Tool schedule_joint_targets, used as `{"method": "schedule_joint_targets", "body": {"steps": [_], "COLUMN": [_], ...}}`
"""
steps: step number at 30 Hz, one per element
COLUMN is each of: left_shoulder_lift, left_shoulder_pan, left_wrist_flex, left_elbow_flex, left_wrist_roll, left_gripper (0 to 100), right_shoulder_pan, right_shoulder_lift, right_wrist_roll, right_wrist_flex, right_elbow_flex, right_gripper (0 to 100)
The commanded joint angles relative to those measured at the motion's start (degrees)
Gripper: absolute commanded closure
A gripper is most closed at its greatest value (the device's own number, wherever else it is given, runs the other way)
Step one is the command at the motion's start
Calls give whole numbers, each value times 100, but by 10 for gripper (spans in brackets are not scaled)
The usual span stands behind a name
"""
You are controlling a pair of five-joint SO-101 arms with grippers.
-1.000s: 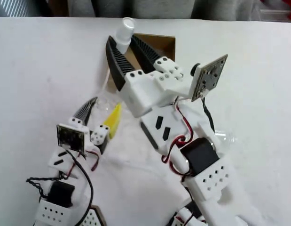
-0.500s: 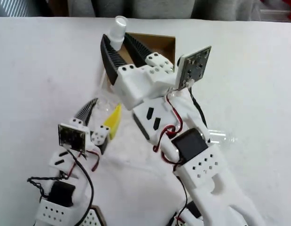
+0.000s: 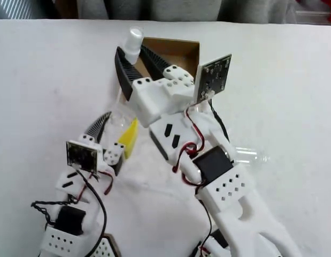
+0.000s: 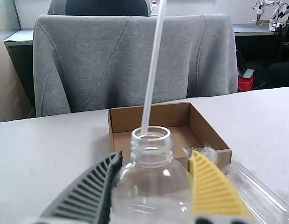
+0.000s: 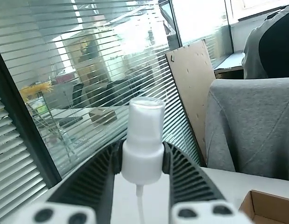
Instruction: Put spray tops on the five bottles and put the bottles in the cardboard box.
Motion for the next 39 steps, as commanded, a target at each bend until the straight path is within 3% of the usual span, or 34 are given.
{"method": "schedule_joint_targets", "body": {"steps": [1,20,28,39], "left_shoulder_lift": [-92,-92,-92,-92], "left_shoulder_pan": [-4,-4,-4,-4], "left_wrist_flex": [-35,-35,-35,-35], "left_elbow_flex": [-70,-70,-70,-70], "left_wrist_roll": [62,62,62,62], "left_gripper": [920,918,918,918], "right_shoulder_pan": [22,48,-576,-681], "right_shoulder_lift": [-22,-75,-75,-75], "right_wrist_roll": [-44,-53,-44,-44], "right_wrist_flex": [-66,-75,-66,-66], "right_elbow_flex": [-53,598,756,1371], "right_gripper": [974,975,974,974]}}
